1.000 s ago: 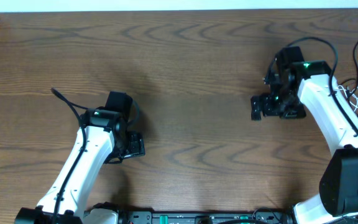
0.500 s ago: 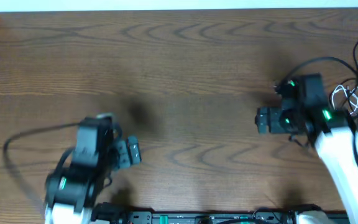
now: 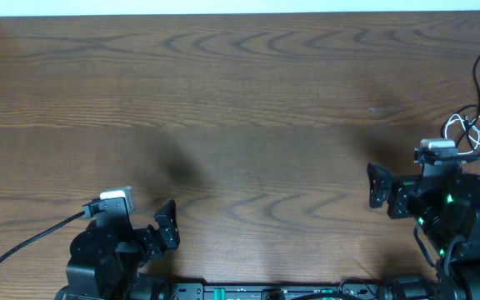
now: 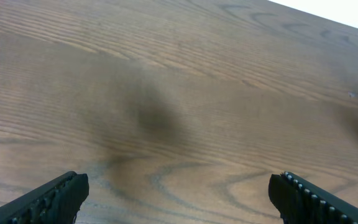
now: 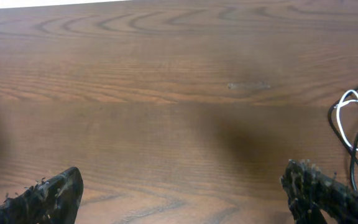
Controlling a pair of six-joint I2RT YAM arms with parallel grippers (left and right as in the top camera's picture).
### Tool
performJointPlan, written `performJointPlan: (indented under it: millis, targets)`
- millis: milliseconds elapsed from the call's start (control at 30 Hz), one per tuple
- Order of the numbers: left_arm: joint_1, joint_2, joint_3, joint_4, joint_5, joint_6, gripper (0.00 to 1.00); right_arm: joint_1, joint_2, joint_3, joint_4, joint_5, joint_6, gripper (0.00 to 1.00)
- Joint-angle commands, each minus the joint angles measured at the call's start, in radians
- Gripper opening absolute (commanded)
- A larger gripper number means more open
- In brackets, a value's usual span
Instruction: Untangle cables
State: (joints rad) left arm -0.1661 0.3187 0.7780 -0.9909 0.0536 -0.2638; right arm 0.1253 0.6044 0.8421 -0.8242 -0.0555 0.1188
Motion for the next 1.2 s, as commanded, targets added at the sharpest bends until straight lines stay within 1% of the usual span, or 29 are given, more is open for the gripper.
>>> performJointPlan:
  millis: [0,500,667,967,1067,1167]
  targets:
    - [0.003,-0.002,-0.004,-0.003,-0.001,0.012,0.98,0.006,-0.011,-0.010,-0.023,0.012,0.007,0.99]
    - [0.003,-0.002,-0.004,-0.003,-0.001,0.012,0.98,0.006,-0.010,-0.010,-0.270,0.012,0.007,0.99]
    - [0.003,-0.002,-0.004,-0.003,-0.001,0.012,0.98,0.006,-0.010,-0.010,-0.325,0.012,0.007,0.99]
    - [0.003,-0.002,-0.004,-0.003,-0.001,0.012,0.98,0.006,-0.012,-0.011,-0.340,0.012,0.007,0.99]
    - [0.003,-0.002,-0.004,-0.003,-0.001,0.012,0.98,0.005,-0.038,-0.013,-0.340,0.012,0.007,0.99]
    - [0.003,-0.002,-0.004,-0.003,-0.001,0.012,0.98,0.000,-0.077,-0.014,-0.339,0.068,-0.005,0.99]
